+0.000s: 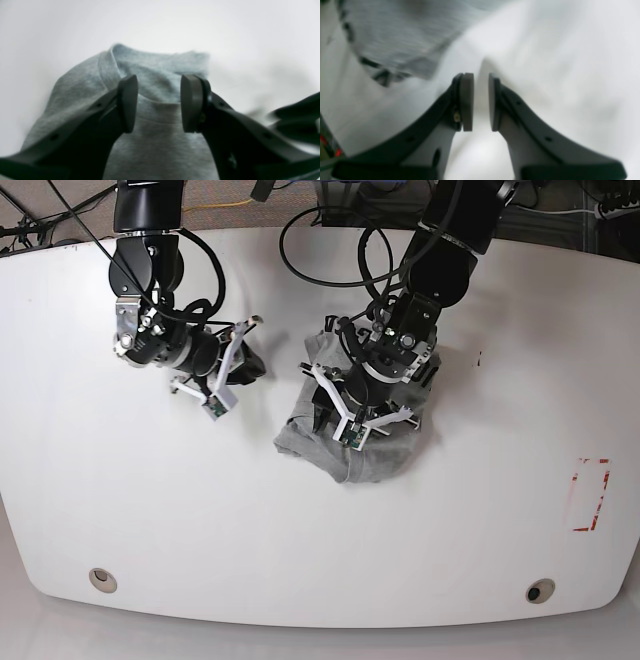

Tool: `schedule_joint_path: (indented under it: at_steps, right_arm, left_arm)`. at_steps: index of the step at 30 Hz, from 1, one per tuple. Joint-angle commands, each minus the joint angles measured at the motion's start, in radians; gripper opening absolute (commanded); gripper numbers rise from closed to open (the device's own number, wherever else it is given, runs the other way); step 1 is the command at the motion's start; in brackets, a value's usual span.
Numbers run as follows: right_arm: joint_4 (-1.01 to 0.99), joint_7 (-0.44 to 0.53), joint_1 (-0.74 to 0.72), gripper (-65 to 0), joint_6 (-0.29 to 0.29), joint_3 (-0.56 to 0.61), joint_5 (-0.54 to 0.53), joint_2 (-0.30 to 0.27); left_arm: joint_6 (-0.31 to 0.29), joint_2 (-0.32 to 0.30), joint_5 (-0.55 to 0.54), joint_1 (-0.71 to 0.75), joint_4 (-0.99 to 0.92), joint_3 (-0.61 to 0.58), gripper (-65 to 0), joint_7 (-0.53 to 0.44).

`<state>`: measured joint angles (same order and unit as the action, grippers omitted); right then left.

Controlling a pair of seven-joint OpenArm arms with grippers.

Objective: Fold the T-shirt properly
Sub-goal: 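Release the right gripper and grasp the shirt bundle with the left gripper, then carry the shirt bundle with the left gripper to the red-marked area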

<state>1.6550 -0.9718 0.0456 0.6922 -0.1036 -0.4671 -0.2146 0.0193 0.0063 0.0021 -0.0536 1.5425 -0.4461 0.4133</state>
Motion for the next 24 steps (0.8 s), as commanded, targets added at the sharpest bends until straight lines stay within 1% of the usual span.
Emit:
schedule_joint_path:
  at_steps: [1,4,6,8,12,16,19,20,24]
  right_arm:
    - [0.017,0.006,-0.008,-55.6,0.006,-0.066,-0.015,-0.007]
    - [0.018,-0.028,-0.008,-55.6,0.006,-0.166,-0.015,-0.007]
    - [0.018,-0.048,-0.008,-55.6,0.006,-0.207,-0.015,-0.007]
    - [0.018,-0.063,-0.008,-55.6,0.006,-0.265,-0.015,-0.007]
    - [0.018,-0.082,-0.008,-55.6,0.006,-0.331,-0.015,-0.007]
    - [0.018,-0.088,-0.010,-55.6,0.006,-0.358,-0.015,-0.007]
    - [0.018,-0.088,-0.006,-55.6,0.006,-0.359,-0.014,-0.012]
    - [0.018,-0.088,-0.005,-55.6,0.006,-0.359,-0.014,-0.024]
    - [0.018,-0.088,-0.003,-55.6,0.006,-0.361,-0.015,-0.035]
  left_arm:
    - [0.037,0.008,0.023,-0.015,-0.038,0.002,-38.9,-0.081]
    - [0.095,0.004,0.031,-0.012,-0.098,0.003,-38.9,-0.162]
    - [0.112,-0.001,0.032,-0.012,-0.132,0.002,-38.9,-0.192]
    - [0.112,-0.001,0.032,-0.013,-0.213,0.000,-38.9,-0.218]
    - [0.112,-0.004,0.031,-0.032,-0.363,0.003,-38.9,-0.265]
    - [0.112,-0.064,0.023,-0.059,-0.452,0.003,-38.9,-0.307]
    - [0.112,-0.104,0.023,-0.073,-0.475,0.016,-38.9,-0.322]
    - [0.110,-0.124,0.023,-0.076,-0.481,0.039,-38.9,-0.325]
    - [0.100,-0.177,0.023,-0.082,-0.481,0.143,-38.9,-0.325]
